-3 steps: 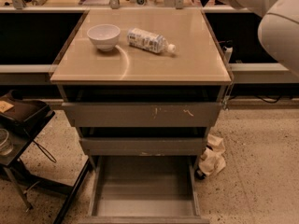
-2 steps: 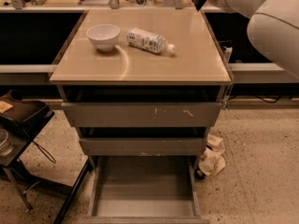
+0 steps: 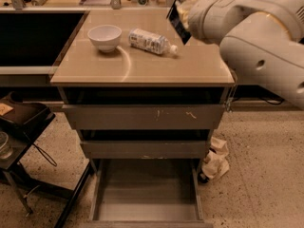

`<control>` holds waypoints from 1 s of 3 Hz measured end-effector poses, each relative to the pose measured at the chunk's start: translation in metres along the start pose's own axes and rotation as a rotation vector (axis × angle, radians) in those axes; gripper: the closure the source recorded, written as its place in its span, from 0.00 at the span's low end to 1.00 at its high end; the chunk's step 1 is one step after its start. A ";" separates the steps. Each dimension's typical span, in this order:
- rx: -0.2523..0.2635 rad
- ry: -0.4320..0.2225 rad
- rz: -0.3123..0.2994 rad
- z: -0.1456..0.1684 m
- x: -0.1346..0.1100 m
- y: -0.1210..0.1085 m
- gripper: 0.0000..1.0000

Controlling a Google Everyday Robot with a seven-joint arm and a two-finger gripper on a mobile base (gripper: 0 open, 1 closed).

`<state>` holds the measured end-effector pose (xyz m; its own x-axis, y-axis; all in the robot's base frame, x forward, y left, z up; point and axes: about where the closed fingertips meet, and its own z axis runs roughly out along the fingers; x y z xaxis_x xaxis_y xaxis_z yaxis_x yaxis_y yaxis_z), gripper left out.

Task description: Pick rxbar blueberry from bottom drawer and place on counter

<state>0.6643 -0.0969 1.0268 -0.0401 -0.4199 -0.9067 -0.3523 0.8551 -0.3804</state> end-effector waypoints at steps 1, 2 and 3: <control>-0.028 0.114 0.059 0.001 0.057 0.015 1.00; -0.090 0.180 0.073 0.020 0.083 0.042 1.00; -0.099 0.235 0.079 0.063 0.089 0.039 1.00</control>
Offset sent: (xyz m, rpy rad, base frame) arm 0.0183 0.0105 -0.1248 -0.0001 0.3369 0.0600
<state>0.7058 -0.0818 0.9202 -0.2829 -0.4218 -0.8614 -0.4285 0.8591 -0.2799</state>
